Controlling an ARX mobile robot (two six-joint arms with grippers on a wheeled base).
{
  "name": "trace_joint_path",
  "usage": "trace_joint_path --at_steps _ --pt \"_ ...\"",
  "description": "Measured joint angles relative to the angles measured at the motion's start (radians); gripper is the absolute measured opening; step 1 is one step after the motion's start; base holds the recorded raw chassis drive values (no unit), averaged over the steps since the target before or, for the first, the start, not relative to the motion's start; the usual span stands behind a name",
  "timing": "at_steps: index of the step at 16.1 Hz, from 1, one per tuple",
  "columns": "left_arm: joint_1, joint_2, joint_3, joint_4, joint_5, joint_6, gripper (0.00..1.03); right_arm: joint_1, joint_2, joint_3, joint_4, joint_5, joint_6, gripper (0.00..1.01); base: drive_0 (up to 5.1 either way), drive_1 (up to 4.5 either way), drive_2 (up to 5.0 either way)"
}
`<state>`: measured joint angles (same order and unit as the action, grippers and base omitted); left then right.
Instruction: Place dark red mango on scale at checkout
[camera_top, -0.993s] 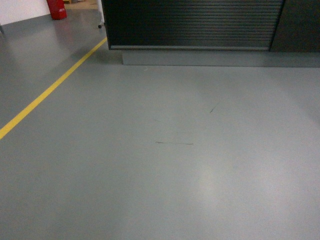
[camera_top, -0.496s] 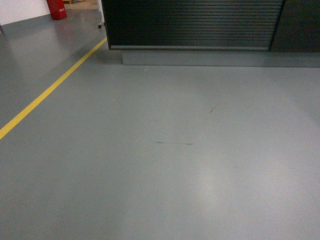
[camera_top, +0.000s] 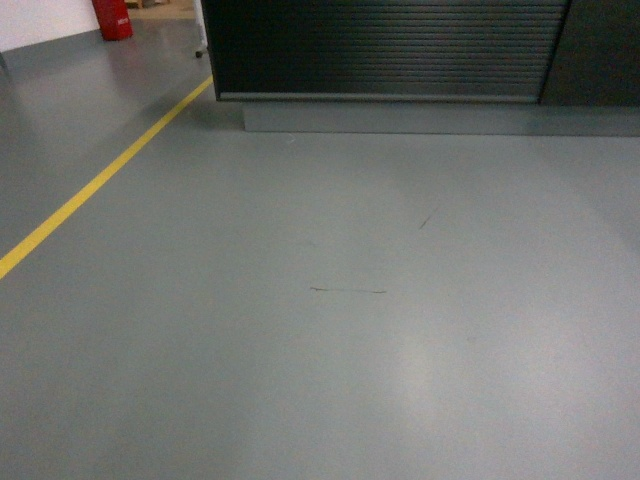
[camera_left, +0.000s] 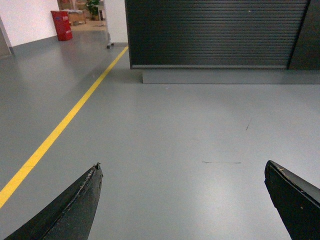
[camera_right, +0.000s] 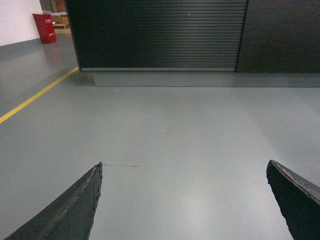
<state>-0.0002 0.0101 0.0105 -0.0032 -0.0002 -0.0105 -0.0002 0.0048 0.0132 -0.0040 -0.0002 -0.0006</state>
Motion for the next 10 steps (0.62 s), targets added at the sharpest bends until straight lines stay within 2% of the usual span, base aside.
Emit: trace_joint_path --at_steps 10 --pt "0.0 0.0 0.0 0.001 0.0 0.0 0.98 0.0 0.0 0.0 0.0 0.0 0.0 0.98 0.0 0.0 0.0"
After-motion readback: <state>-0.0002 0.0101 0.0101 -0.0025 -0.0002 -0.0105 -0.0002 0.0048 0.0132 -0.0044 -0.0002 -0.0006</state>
